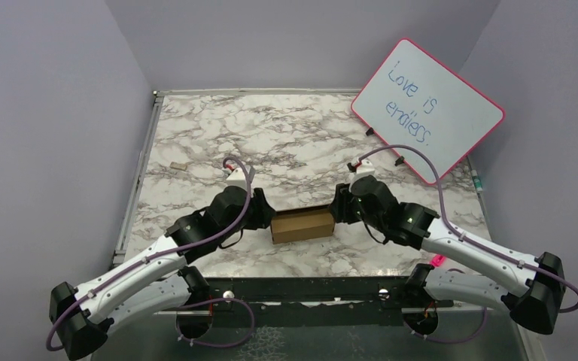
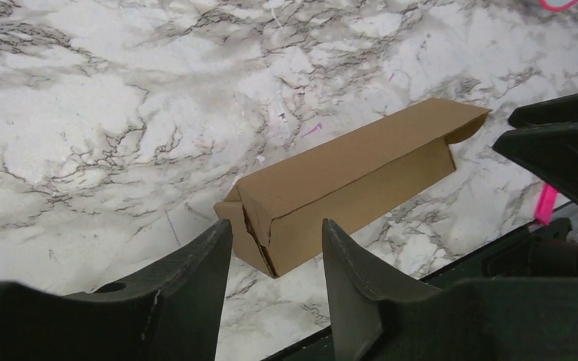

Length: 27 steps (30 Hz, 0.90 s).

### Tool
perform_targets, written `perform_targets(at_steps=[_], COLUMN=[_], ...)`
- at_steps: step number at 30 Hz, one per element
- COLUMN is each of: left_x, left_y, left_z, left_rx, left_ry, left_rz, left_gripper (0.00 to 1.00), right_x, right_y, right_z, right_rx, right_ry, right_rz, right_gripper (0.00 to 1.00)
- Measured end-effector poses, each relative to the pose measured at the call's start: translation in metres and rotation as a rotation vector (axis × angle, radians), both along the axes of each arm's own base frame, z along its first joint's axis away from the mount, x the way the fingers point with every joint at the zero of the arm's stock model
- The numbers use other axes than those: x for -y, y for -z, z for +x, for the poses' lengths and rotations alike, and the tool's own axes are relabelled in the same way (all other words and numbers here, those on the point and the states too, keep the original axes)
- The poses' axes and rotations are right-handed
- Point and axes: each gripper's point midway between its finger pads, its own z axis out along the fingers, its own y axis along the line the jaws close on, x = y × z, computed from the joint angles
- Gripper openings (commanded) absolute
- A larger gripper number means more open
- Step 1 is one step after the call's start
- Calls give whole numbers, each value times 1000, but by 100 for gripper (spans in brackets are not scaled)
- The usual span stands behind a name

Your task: Fold the paper box

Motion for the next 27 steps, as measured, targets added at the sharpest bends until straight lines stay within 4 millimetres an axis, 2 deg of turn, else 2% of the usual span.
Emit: perform_targets(at_steps=[6, 14, 19, 21, 27], left_x=[0, 2, 5, 7, 10], left_y=[27, 33, 35, 37, 38], left_z=[0, 1, 1, 2, 2], left_rx=[-69, -82, -90, -98, -105], left_ry=[4, 22, 37, 44, 50], left_rz=[92, 125, 137, 142, 141], left_gripper=[34, 24, 1, 0, 0], right_x=[-1, 0, -2, -3, -4], right_y=[7, 14, 19, 20, 22], right_z=[8, 11, 13, 14, 14], right_rx=[-3, -2, -4, -5, 2], right_ry=[11, 18, 15, 15, 21], right_rz=[-53, -86, -90, -91, -70], right_gripper=[36, 21, 4, 1, 1])
